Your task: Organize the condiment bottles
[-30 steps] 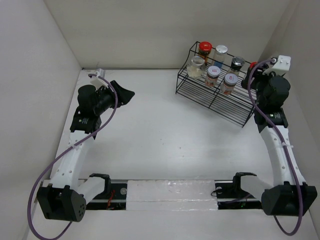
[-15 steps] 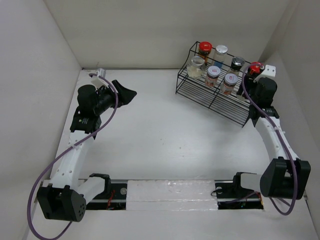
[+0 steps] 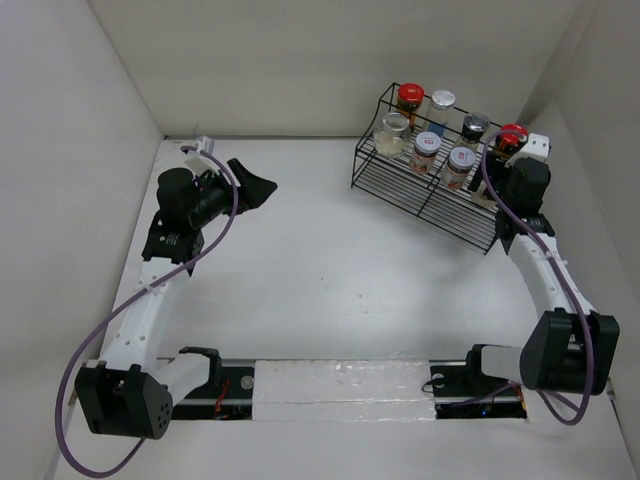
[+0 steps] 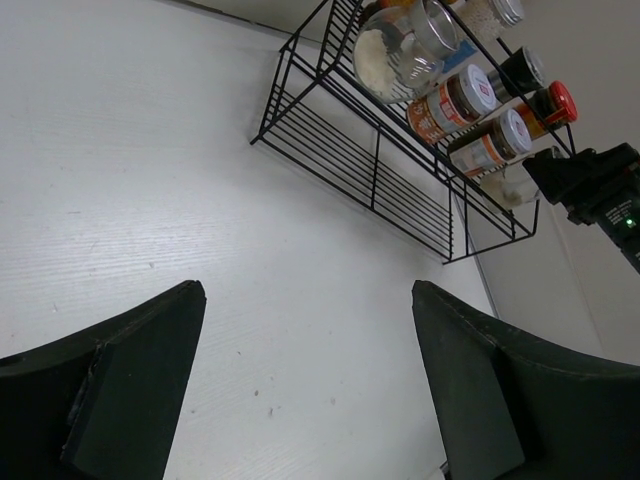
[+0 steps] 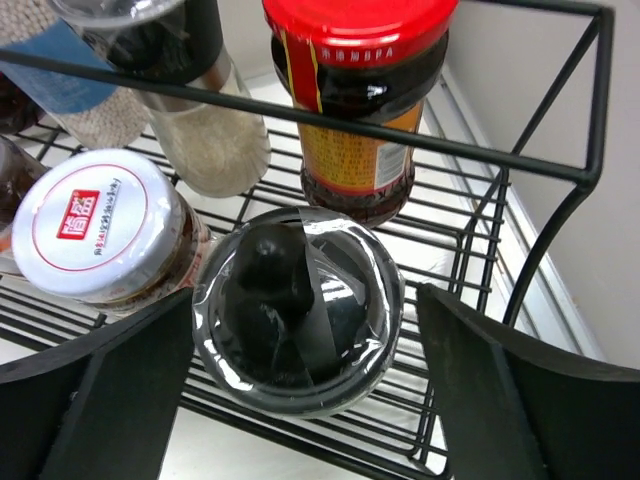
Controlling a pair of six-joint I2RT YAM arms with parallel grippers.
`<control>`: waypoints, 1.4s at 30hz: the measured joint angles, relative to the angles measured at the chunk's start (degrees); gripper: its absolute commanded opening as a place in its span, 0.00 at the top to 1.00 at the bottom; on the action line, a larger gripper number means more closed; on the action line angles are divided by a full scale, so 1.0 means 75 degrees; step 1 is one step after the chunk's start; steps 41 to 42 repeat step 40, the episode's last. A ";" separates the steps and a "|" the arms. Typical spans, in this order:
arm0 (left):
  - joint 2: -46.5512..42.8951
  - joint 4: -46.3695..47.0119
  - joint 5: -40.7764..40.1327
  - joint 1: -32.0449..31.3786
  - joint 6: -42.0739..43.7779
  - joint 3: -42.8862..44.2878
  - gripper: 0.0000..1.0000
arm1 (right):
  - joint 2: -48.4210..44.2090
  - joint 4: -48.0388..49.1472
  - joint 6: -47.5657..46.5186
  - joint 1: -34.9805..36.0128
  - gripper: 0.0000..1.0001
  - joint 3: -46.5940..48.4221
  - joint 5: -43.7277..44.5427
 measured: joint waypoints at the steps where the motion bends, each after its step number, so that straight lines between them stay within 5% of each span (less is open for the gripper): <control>1: 0.0000 0.0003 0.0000 0.0000 0.0000 0.0000 0.18 | -0.0020 0.0052 0.0017 0.0000 0.01 0.0000 0.0012; 10: -0.0003 0.0000 -0.0009 0.0000 -0.0020 0.0000 0.08 | -0.1460 0.0125 -0.0038 0.0312 0.00 0.0140 -0.0020; 22: -0.0117 -0.0067 -0.0283 0.0000 -0.0006 0.0000 0.00 | -0.0396 0.0985 -0.1230 0.5231 0.00 0.1422 -0.1416; 42: -0.0644 0.0017 -0.0632 0.0000 -0.0026 -0.0187 0.00 | 0.0306 0.1918 -0.0595 0.7516 0.00 -0.1536 -0.1883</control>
